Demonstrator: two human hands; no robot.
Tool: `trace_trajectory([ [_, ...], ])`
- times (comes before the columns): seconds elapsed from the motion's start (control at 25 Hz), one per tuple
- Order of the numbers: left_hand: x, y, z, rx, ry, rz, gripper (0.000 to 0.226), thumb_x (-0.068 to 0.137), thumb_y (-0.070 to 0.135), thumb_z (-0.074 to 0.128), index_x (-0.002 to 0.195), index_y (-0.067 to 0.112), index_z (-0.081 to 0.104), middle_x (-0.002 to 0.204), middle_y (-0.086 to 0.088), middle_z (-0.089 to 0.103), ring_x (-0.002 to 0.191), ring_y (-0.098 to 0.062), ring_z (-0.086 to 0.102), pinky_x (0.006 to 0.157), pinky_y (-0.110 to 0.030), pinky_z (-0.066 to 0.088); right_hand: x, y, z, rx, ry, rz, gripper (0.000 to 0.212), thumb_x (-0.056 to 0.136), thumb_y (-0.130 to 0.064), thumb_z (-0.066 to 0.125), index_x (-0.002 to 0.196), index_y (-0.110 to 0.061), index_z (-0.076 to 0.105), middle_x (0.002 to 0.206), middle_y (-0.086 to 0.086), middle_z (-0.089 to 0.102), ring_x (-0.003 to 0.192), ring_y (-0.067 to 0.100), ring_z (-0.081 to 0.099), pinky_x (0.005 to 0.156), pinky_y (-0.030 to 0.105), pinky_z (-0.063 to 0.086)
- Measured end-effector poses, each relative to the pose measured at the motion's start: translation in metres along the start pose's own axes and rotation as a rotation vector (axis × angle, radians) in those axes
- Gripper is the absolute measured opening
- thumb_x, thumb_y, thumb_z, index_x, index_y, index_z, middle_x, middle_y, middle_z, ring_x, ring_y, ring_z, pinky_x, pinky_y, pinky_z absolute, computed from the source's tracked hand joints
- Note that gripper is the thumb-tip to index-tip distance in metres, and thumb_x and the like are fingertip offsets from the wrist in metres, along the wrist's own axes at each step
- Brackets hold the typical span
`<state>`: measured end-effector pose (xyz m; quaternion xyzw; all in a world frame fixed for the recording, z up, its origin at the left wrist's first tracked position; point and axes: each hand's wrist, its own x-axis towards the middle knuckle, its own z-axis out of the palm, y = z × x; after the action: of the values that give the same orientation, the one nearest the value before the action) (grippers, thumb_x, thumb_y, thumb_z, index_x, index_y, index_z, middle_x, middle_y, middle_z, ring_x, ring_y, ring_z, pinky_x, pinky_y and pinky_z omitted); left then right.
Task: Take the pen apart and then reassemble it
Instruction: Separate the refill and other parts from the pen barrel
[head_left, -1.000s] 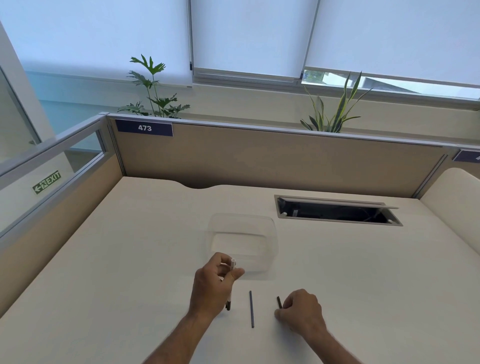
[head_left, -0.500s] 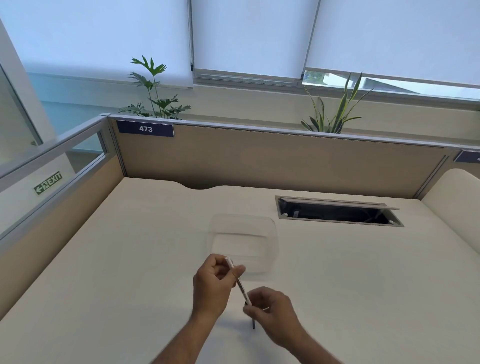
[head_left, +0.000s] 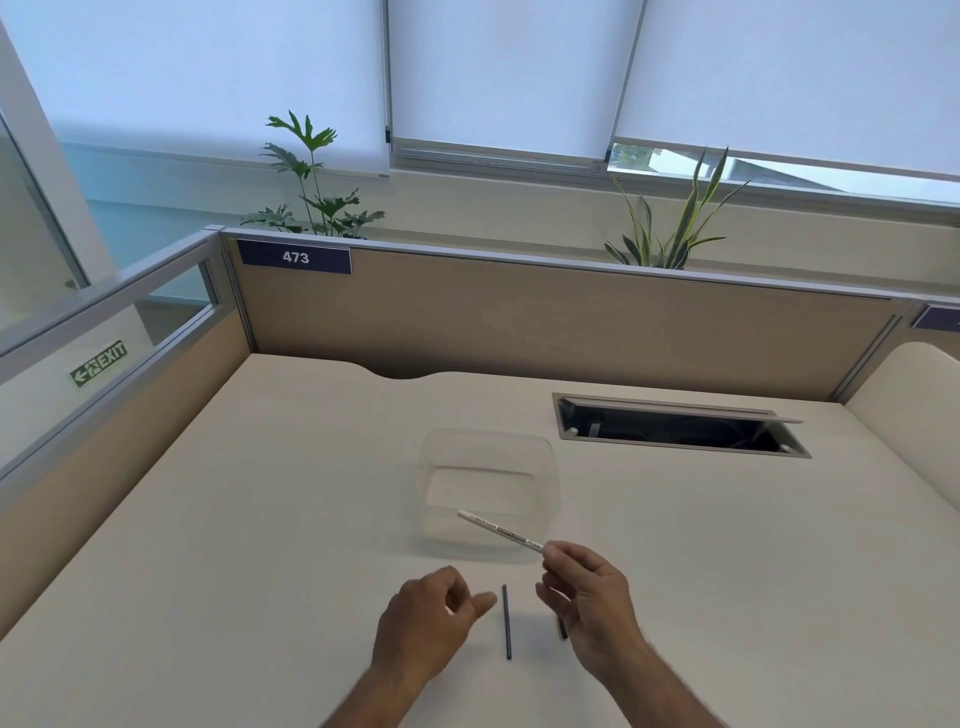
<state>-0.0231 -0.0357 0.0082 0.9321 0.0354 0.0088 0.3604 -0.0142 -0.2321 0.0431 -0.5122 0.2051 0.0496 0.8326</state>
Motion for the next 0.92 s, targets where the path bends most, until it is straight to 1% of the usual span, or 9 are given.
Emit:
trace_trajectory([
  [0.12, 0.002, -0.026, 0.003, 0.152, 0.057, 0.106, 0.039, 0.077, 0.068, 0.060, 0.089, 0.030, 0.063, 0.089, 0.015, 0.068, 0.089, -0.009, 0.063, 0.075, -0.028, 0.048, 0.000, -0.006, -0.005, -0.067, 0.013, -0.086, 0.009, 0.080, 0.007, 0.072, 0.085, 0.000, 0.073, 0.073, 0.014, 0.068, 0.068, 0.027, 0.067, 0.059, 0.031, 0.060],
  [0.24, 0.005, -0.064, 0.007, 0.342, 0.091, 0.227, 0.051, 0.075, 0.069, 0.052, 0.102, 0.029, 0.066, 0.105, 0.010, 0.071, 0.105, -0.017, 0.063, 0.088, -0.034, 0.042, -0.003, -0.012, -0.006, -0.283, 0.036, -0.317, 0.015, 0.076, 0.010, 0.075, 0.084, -0.002, 0.073, 0.076, 0.017, 0.073, 0.070, 0.028, 0.067, 0.060, 0.031, 0.058],
  [0.32, 0.006, -0.084, 0.012, 0.427, 0.025, 0.202, 0.065, 0.077, 0.074, 0.042, 0.111, 0.025, 0.067, 0.121, 0.001, 0.069, 0.119, -0.018, 0.054, 0.104, -0.037, 0.025, -0.005, -0.013, -0.002, -0.392, 0.041, -0.449, 0.020, 0.074, 0.009, 0.078, 0.085, -0.006, 0.071, 0.075, 0.016, 0.074, 0.066, 0.023, 0.067, 0.060, 0.031, 0.058],
  [0.4, 0.004, -0.092, 0.016, 0.443, -0.031, 0.165, 0.073, 0.086, 0.076, 0.028, 0.123, 0.023, 0.063, 0.136, -0.003, 0.061, 0.130, -0.018, 0.038, 0.112, -0.037, 0.006, -0.006, -0.011, 0.005, -0.461, 0.042, -0.535, 0.023, 0.074, 0.006, 0.080, 0.086, -0.011, 0.071, 0.073, 0.012, 0.074, 0.065, 0.020, 0.068, 0.062, 0.031, 0.059],
  [0.48, 0.002, -0.093, 0.016, 0.460, -0.064, 0.146, 0.078, 0.089, 0.075, 0.019, 0.131, 0.022, 0.057, 0.142, -0.006, 0.055, 0.136, -0.019, 0.029, 0.114, -0.039, 0.001, -0.006, -0.005, 0.012, -0.553, 0.044, -0.617, 0.024, 0.075, 0.001, 0.081, 0.088, -0.017, 0.073, 0.075, 0.004, 0.076, 0.069, 0.016, 0.072, 0.068, 0.027, 0.060],
  [0.6, 0.001, -0.092, 0.017, 0.520, -0.058, 0.138, 0.079, 0.090, 0.075, 0.018, 0.136, 0.021, 0.053, 0.145, -0.006, 0.052, 0.142, -0.018, 0.012, 0.115, -0.043, 0.000, -0.006, 0.004, 0.021, -0.673, 0.007, -0.699, 0.024, 0.076, 0.000, 0.080, 0.092, -0.017, 0.073, 0.082, -0.008, 0.076, 0.075, 0.009, 0.073, 0.070, 0.017, 0.057],
  [0.72, 0.003, -0.098, 0.023, 0.566, 0.004, 0.140, 0.080, 0.089, 0.076, 0.021, 0.140, 0.021, 0.048, 0.150, -0.007, 0.045, 0.147, -0.013, -0.003, 0.115, -0.047, -0.001, -0.006, 0.011, 0.028, -0.790, -0.052, -0.757, 0.024, 0.078, 0.000, 0.078, 0.095, -0.016, 0.072, 0.075, -0.007, 0.074, 0.076, 0.006, 0.073, 0.069, 0.015, 0.056],
  [0.8, 0.004, -0.101, 0.026, 0.584, 0.043, 0.150, 0.080, 0.088, 0.076, 0.022, 0.143, 0.021, 0.045, 0.152, -0.007, 0.041, 0.149, -0.010, -0.014, 0.116, -0.049, -0.001, -0.006, 0.013, 0.032, -0.843, -0.080, -0.782, 0.025, 0.079, -0.001, 0.078, 0.097, -0.016, 0.072, 0.080, -0.008, 0.074, 0.078, 0.003, 0.072, 0.069, 0.011, 0.054],
  [0.92, 0.006, -0.103, 0.028, 0.588, 0.063, 0.160, 0.080, 0.088, 0.076, 0.023, 0.144, 0.022, 0.043, 0.153, -0.008, 0.039, 0.148, -0.009, -0.018, 0.115, -0.050, 0.001, -0.005, 0.015, 0.037, -0.895, -0.112, -0.817, 0.024, 0.080, -0.003, 0.077, 0.099, -0.016, 0.071, 0.084, -0.010, 0.073, 0.079, 0.001, 0.070, 0.070, 0.011, 0.054],
])
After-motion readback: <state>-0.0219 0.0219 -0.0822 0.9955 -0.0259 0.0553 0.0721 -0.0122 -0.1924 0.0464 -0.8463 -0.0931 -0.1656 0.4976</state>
